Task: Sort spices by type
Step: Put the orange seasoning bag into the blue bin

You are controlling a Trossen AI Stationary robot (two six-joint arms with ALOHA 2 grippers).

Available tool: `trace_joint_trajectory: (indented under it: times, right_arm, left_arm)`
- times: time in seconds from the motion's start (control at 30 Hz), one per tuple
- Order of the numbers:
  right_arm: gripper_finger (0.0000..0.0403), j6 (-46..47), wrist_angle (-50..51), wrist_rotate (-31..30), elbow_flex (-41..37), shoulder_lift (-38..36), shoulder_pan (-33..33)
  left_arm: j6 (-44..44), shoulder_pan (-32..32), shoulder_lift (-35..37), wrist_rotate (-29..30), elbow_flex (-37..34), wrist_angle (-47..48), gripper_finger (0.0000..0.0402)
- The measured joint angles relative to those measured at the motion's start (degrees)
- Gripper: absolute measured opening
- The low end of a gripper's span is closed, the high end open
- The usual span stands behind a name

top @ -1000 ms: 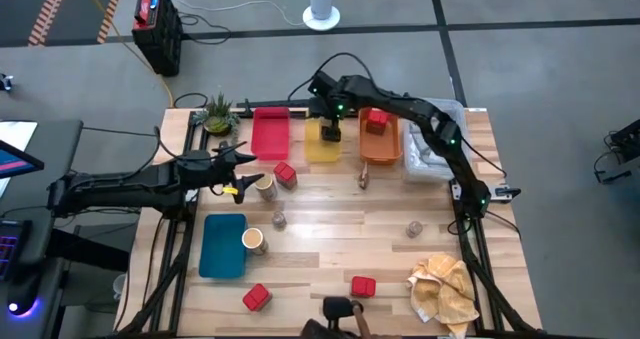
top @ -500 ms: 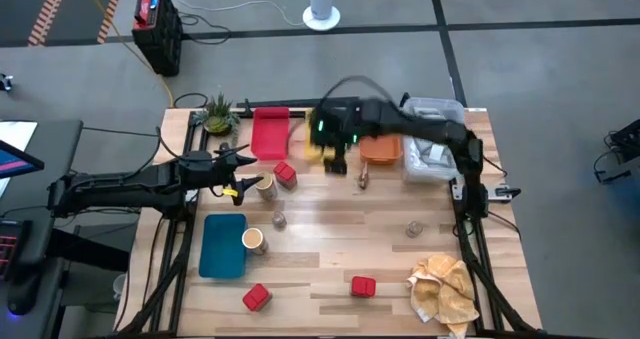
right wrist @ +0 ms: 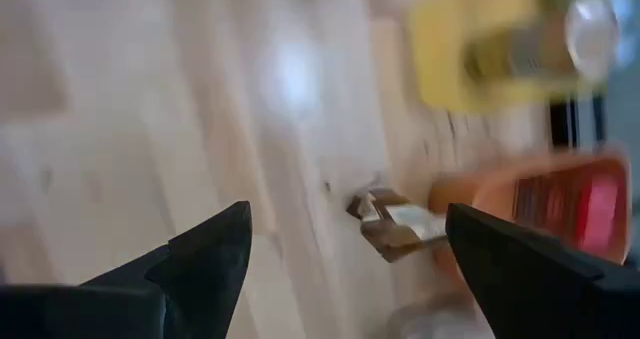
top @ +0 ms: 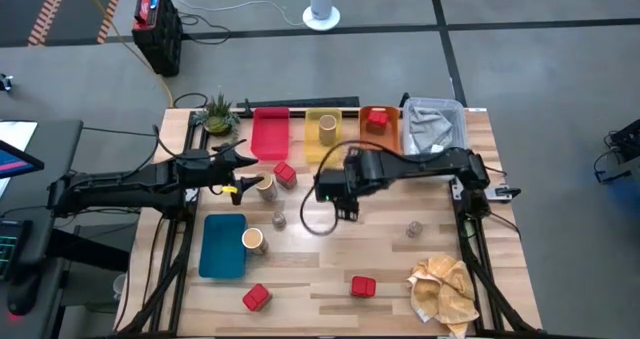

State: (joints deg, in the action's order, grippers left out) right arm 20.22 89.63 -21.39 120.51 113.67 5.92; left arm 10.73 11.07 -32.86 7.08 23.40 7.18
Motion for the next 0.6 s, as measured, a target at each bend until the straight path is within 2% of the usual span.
trace_joint_trajectory:
  times: [0.1,0.2,0.37,0.6]
  right_arm:
    - [0.0352,5.6,0.4,0.7,-1.1,-0.7,-3.0]
    - [0.0336,8.6,0.4,4.8,-3.7,-1.4,-6.9]
    - [0.0316,9.4,0.4,6.1,-8.8,-2.0,-12.1]
    - [0.0311,8.9,0.5,6.2,-12.5,-2.1,-13.9]
  left_arm:
    - [0.3,-1.1,0.0,-0.8,0.0,1.3,0.0279]
    - [1.4,-2.1,0.0,-0.8,0.0,3.3,0.0279]
    - [4.1,-4.2,0.0,-0.8,0.0,5.9,0.0279]
    - [8.0,-8.0,0.0,-0.3,0.0,6.4,0.0279]
